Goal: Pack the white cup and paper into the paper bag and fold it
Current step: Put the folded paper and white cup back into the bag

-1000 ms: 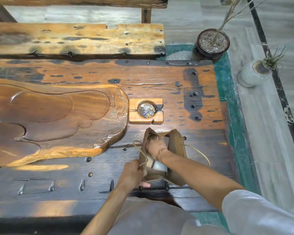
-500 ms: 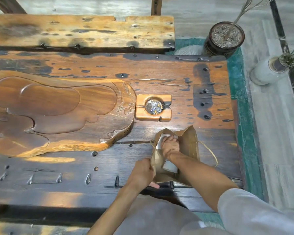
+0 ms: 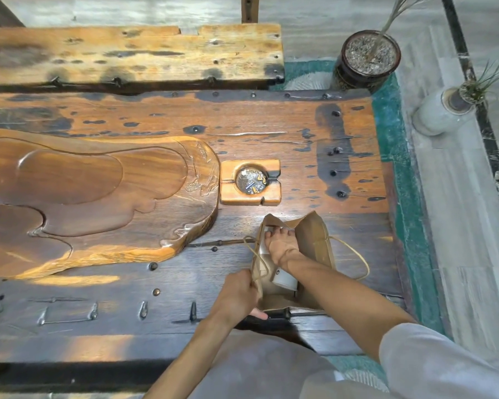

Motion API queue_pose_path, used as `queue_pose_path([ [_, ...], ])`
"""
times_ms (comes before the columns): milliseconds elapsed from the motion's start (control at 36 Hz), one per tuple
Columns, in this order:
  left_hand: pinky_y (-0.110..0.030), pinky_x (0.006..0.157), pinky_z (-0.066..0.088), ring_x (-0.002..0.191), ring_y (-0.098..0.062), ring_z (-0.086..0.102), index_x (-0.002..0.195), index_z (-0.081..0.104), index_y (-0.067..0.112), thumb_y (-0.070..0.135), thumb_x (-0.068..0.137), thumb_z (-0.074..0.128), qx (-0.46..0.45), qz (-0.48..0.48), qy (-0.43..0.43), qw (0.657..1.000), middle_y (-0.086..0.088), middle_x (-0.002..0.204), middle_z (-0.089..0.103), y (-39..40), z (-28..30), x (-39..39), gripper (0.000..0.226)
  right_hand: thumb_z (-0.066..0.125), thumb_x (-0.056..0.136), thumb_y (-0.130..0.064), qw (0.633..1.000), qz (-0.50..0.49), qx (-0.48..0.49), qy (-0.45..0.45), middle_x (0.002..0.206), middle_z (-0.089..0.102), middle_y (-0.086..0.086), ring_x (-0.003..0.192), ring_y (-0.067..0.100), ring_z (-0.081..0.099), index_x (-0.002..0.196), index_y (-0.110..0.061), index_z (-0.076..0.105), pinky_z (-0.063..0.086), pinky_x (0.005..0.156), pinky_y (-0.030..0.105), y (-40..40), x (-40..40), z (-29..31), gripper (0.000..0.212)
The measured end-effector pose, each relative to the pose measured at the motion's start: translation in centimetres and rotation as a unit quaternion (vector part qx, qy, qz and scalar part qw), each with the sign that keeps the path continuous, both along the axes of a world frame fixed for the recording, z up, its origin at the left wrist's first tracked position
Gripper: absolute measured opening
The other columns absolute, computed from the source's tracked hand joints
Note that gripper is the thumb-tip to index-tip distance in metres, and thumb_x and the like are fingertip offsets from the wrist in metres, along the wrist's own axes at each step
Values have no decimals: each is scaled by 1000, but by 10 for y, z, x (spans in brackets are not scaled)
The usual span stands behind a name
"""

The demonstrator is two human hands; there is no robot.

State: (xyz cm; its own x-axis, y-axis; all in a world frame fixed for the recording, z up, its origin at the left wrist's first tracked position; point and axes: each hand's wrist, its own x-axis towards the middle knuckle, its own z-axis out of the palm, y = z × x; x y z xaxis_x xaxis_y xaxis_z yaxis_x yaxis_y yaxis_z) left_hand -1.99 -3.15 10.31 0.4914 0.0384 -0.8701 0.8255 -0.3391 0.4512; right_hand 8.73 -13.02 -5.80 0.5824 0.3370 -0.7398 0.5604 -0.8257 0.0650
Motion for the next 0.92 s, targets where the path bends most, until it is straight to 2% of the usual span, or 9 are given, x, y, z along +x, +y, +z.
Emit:
queue_pose_path([
  [56, -22, 43, 51, 79, -29, 74, 85, 55, 1, 1, 98, 35, 8, -7, -5, 1000, -12, 78, 54, 0, -2, 1, 24, 56, 88, 2, 998, -22, 34, 47, 141, 44, 24, 130, 38, 44, 140, -3, 38, 41, 103, 43, -2, 7, 15, 55],
  [194, -16, 36, 42, 80, -32, 75, 93, 55, -1, 0, 99, 34, 1, 2, -11, 1000, -9, 72, 47, -3, -2, -2, 21, 59, 90, -8, 983, -85, 119, 111, 112, 53, 14, 105, 28, 57, 107, -4, 56, 39, 79, 28, -18, 18, 42, 18],
  [333, -19, 37, 41, 72, -27, 75, 93, 56, -1, 5, 100, 31, 6, 7, -20, 1000, -8, 79, 51, -4, -9, -6, 27, 75, 83, -32, 979, -109, 118, 129, 122, 53, 12, 111, 29, 56, 124, -7, 53, 49, 91, 35, -29, 6, 46, 53],
  [417, -38, 62, 61, 71, -32, 77, 98, 60, -2, 6, 98, 32, 6, 29, -31, 999, -18, 96, 63, 1, -10, -6, 30, 82, 75, -33, 982, -103, 93, 129, 134, 44, 15, 126, 32, 43, 133, -10, 42, 42, 103, 43, -38, -11, 43, 74],
  [500, -51, 79, 58, 71, -34, 77, 89, 59, 3, 3, 96, 31, -12, 54, -31, 998, -18, 102, 66, 4, -8, -7, 29, 83, 74, -31, 986, -93, 64, 119, 149, 29, 18, 142, 37, 26, 144, -14, 28, 30, 116, 46, -44, -26, 39, 91],
  [611, -56, 82, 59, 71, -37, 76, 84, 60, 11, 3, 97, 32, -38, 77, -29, 996, -13, 95, 68, 5, -8, -8, 32, 82, 73, -19, 989, -90, 52, 103, 135, 33, 17, 129, 35, 36, 138, -14, 31, 38, 110, 42, -48, -36, 35, 82],
  [722, -57, 81, 58, 70, -36, 76, 89, 59, 6, 4, 97, 32, -37, 83, -28, 995, -22, 105, 67, 3, -8, -8, 29, 71, 75, 1, 992, -74, 33, 94, 133, 34, 17, 123, 32, 39, 137, -11, 31, 43, 105, 41, -49, -40, 31, 75],
  [806, -49, 76, 60, 72, -35, 77, 85, 58, 8, 5, 97, 34, -23, 85, -27, 996, -23, 107, 65, 1, -9, -8, 27, 67, 72, 9, 992, -73, 19, 101, 137, 32, 18, 127, 34, 37, 141, -9, 30, 41, 106, 42, -48, -42, 24, 80],
  [917, -57, 80, 57, 84, -43, 73, 93, 61, 1, 11, 94, 38, 1, 66, -36, 997, -28, 107, 69, 2, -21, -10, 26, 69, 78, 2, 984, -111, 26, 136, 149, 23, 18, 141, 37, 26, 151, -10, 21, 31, 116, 41, -49, -38, 18, 88],
])
